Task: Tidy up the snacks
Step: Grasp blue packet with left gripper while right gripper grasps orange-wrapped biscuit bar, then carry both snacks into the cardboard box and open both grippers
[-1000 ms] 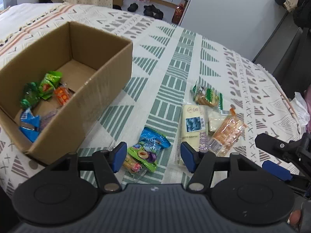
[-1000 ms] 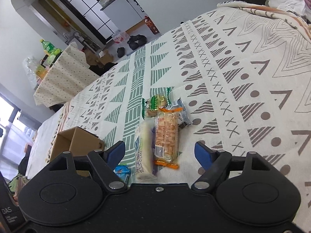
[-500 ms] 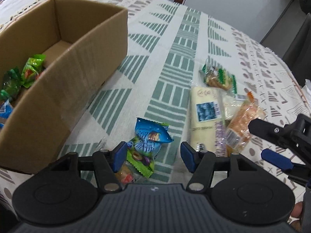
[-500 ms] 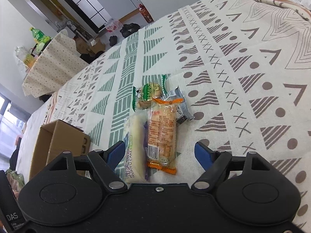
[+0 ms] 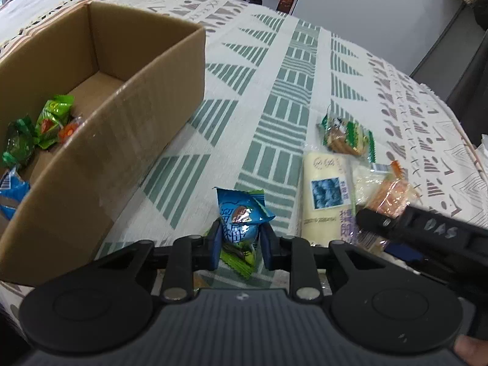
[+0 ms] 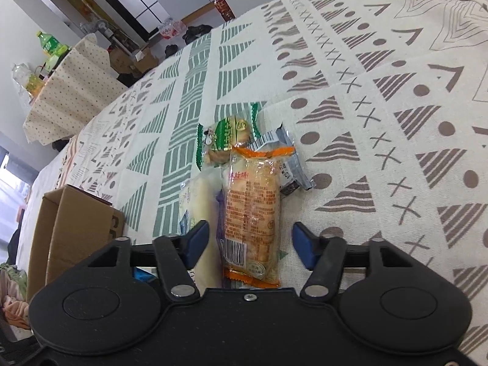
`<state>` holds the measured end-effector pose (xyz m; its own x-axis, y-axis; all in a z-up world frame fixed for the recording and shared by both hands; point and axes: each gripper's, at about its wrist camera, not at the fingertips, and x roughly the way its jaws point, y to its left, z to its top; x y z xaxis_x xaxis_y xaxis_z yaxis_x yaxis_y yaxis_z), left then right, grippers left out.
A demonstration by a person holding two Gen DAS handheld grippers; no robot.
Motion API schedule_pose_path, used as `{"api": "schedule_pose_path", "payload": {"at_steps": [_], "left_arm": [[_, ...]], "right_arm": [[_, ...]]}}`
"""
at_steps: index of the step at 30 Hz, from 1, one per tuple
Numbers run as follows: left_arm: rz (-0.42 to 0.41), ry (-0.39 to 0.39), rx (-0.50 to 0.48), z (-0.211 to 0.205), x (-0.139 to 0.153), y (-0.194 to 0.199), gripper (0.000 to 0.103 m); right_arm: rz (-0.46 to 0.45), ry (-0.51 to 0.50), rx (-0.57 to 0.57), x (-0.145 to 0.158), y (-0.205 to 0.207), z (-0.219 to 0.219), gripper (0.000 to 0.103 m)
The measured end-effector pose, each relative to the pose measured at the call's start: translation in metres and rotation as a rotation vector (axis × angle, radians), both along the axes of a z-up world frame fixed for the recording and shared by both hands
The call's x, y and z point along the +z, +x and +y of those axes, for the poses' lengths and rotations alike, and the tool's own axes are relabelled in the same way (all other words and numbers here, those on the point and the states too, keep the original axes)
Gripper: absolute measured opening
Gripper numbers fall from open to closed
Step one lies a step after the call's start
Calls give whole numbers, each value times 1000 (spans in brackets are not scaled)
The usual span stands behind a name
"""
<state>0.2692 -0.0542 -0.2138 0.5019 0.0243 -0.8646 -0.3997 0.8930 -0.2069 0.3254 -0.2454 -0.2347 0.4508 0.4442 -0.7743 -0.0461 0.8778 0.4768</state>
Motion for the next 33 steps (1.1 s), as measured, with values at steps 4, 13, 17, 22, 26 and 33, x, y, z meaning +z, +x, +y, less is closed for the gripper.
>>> {"api": "schedule_pose_path", "payload": {"at_steps": [4,13,17,22,26,33], "left_arm": [[-31,6,1,0,8,-3,24],[-95,27,9,-2,34,-15,24],[-131,39,20,-1,49,-22,24],[-176,52,30,0,67,-30,24],[-200,55,42,1,77,-37,24],[-232,62,58,10,93,-47,24]], "right_arm": [[11,-8,6,-4,1,2,35],[-58,21,10,20,-8,-2,33],[-84,46,10,31,-13,-5,33],[-119,80,7,46,-19,-9,33],[-149,113,18,56,-24,-8,33],[-192,146,49,72,-31,2,33]]}}
